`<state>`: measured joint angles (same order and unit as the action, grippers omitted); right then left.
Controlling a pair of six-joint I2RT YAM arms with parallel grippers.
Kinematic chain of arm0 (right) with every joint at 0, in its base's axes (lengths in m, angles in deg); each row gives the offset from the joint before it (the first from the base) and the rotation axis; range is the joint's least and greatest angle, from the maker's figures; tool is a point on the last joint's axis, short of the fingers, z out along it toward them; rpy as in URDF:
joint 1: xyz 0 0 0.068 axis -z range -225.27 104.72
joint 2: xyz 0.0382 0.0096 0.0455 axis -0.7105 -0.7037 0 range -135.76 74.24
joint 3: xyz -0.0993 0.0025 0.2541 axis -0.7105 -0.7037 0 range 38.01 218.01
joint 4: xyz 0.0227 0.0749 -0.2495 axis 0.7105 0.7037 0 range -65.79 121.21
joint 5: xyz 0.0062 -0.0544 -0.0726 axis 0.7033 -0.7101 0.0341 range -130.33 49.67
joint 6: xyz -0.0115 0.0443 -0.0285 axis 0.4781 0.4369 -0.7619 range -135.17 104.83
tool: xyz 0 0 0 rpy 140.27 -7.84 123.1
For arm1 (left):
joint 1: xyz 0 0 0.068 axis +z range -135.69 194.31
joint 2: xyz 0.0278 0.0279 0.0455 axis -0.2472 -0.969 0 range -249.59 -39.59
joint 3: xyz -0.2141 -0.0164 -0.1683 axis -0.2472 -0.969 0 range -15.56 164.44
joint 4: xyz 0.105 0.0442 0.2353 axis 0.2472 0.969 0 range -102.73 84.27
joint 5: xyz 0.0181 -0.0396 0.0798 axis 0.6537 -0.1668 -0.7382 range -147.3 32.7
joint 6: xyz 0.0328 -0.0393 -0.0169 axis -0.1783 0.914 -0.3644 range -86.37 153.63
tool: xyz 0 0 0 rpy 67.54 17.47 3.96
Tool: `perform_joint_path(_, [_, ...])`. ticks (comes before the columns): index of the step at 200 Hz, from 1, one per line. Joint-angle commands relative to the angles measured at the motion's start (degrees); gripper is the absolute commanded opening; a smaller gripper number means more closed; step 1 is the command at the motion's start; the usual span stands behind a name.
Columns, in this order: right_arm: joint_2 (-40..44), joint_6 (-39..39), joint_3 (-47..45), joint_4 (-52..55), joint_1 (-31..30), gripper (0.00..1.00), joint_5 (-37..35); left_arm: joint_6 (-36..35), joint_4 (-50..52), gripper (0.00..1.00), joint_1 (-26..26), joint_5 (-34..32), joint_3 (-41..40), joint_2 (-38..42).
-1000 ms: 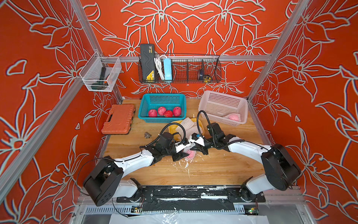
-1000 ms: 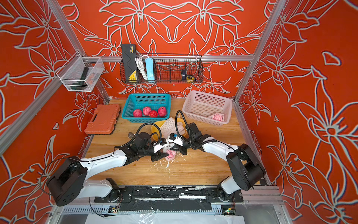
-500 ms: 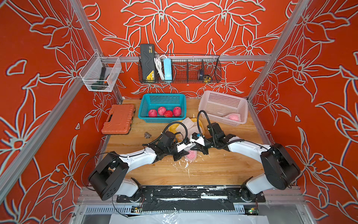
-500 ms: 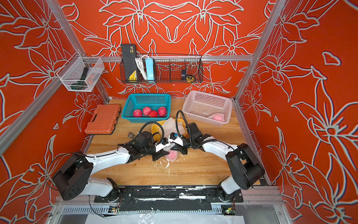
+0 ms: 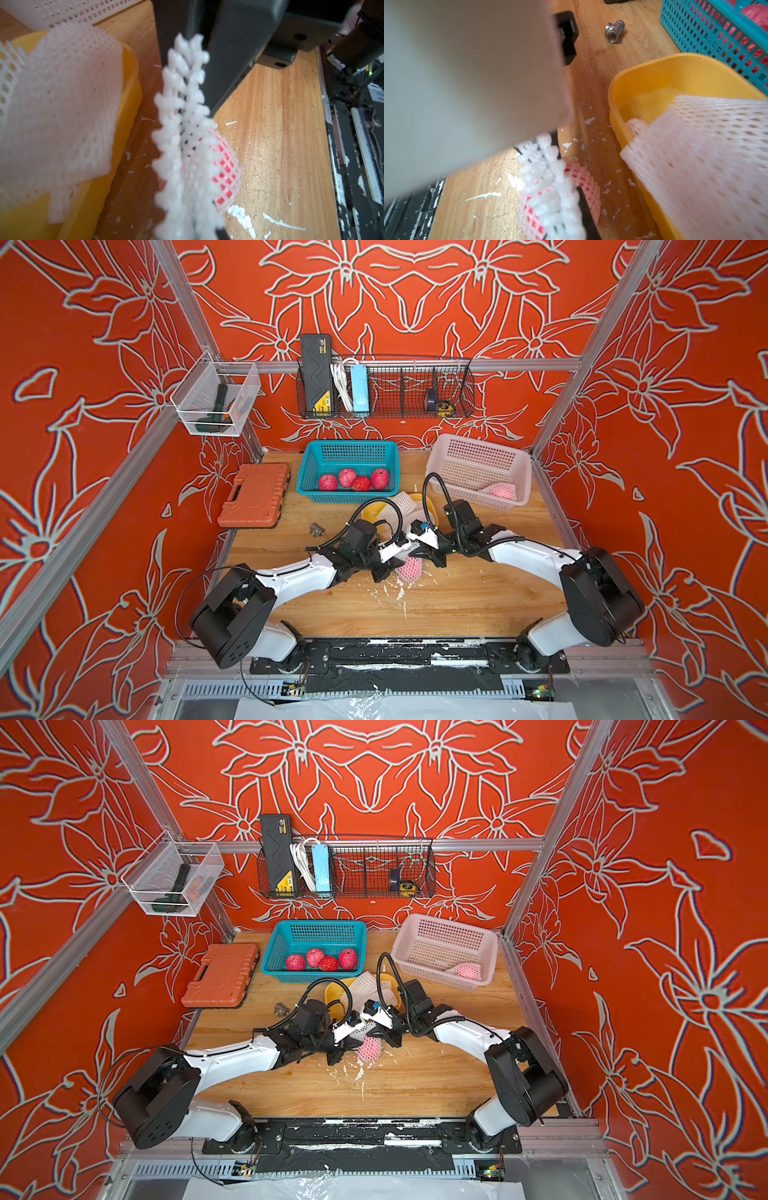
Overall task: Remove foam nets from apples
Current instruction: Remove the foam net from the apple.
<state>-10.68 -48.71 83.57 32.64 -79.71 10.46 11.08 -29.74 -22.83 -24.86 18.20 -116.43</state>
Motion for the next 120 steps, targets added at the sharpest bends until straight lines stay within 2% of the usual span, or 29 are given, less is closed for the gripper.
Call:
perform_joint_path(1, [0.4, 0.0, 0.1, -1.6, -0.3, 0.12, 2.5, 0.6, -0.6, 0.16, -0.4, -2.7, 2.1, -0.7])
perform_joint_path(12, [0.2, 0.0, -0.2, -2.0, -0.3, 0.12, 2.2, 0.5, 0.7, 0.25, -0.3, -3.3, 2.6, -0.8])
perform_joint_path(30, [-0.3, 0.0, -0.5, -2.7, -0.3, 0.12, 1.9, 0.1, 2.7, 0.49, 0.0, -4.7, 2.8, -0.9])
perform_joint_path(49, [-0.9, 0.0, -0.5, -2.9, -0.3, 0.12, 1.5, -0.2, 4.1, 0.58, 0.8, -4.8, 2.2, 0.1])
perform_joint_path(76, [-1.0, 0.7, -0.5, -4.4, -0.2, 0.11, 0.4, -1.7, 6.2, 0.62, 1.2, -5.4, 0.5, 2.5])
perform_joint_path(90, [-0.9, 0.9, -0.6, -5.2, -0.2, 0.08, 0.0, -2.6, 7.9, 0.62, 1.3, -5.1, -0.2, 3.2])
perform_joint_path(120, [-1.0, 2.0, -0.8, -6.8, -0.2, 0.09, 0.1, -2.7, 8.2, 0.60, 1.3, -2.7, -1.9, 2.8])
